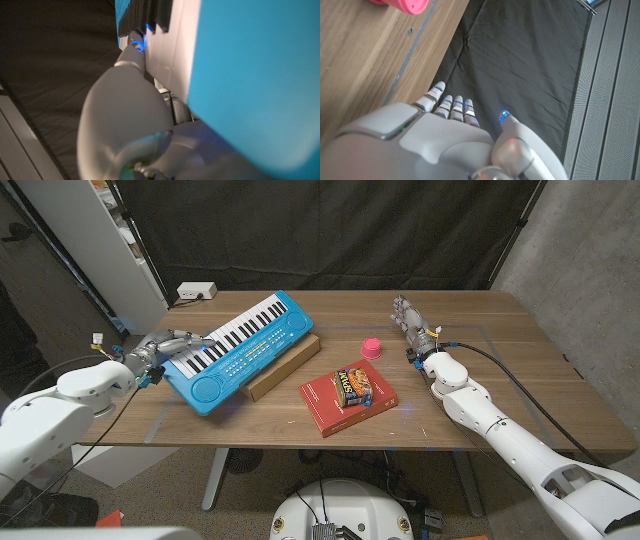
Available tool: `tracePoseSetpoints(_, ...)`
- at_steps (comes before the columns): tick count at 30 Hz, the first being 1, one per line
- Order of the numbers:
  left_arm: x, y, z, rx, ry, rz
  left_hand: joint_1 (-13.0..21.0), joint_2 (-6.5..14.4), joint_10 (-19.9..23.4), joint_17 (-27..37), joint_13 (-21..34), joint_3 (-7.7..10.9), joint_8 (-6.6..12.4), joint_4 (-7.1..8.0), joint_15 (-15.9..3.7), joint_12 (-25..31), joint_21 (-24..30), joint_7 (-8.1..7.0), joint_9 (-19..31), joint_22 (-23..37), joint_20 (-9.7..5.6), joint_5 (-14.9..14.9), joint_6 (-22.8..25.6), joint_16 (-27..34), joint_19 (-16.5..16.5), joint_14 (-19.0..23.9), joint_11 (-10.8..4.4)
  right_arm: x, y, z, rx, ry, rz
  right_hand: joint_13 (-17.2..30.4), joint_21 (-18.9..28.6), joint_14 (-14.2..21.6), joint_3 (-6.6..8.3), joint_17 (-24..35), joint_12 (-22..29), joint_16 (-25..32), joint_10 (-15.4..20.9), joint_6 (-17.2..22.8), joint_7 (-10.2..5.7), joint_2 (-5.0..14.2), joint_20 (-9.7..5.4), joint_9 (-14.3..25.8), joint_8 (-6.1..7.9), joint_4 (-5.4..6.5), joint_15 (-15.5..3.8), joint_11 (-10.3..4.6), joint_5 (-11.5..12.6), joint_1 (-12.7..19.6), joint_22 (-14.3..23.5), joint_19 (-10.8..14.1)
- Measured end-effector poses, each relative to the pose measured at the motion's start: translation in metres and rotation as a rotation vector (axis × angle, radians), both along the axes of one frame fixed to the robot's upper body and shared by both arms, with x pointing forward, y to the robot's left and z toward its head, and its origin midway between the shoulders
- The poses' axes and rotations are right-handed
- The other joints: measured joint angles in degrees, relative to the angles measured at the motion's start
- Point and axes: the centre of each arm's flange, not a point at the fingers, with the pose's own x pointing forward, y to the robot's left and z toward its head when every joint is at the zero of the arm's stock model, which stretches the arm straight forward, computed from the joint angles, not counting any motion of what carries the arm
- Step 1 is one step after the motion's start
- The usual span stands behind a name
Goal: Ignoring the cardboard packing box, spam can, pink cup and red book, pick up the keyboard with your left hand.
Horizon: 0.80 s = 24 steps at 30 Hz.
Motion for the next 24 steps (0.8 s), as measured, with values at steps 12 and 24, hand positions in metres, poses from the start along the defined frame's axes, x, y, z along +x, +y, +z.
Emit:
tracePoseSetpoints(12,-0.0021,-0.0076,-0.0009,-0.07,-0.14,-0.021,-0.1,0.1,0.0,0.0,0.4,0.01,-0.24,0.02,-0.08,-0.3,0.8,-0.02,-0.3,0.0,-0.09,0.0,0.0,-0.3,0.1,0.1,-0.01,-0.0044,-0.0028,0.0015,-0.004,-0.013,-0.003,0.0,0.0,0.0,0.0,0.0,0.0,0.0,0.0,0.0,0.0,0.0,0.0,0.0,0.0,0.0,0.0,0.0,0.0,0.0,0.0,0.0)
tracePoseSetpoints(24,-0.0076,-0.0107,0.0011,-0.101,-0.213,-0.019,-0.2,0.2,0.0,0.2,0.8,0.01,-0.3,0.03,-0.07,-0.3,1.7,-0.04,-0.4,0.0,-0.08,0.0,0.0,-0.5,0.1,0.1,-0.02,-0.0093,-0.004,0.002,-0.008,-0.023,-0.005,0.0,0.0,0.0,0.0,0.0,-0.1,0.0,0.0,0.0,0.0,0.0,0.0,0.0,0.0,0.0,0.0,0.0,0.0,0.0,0.0,0.0)
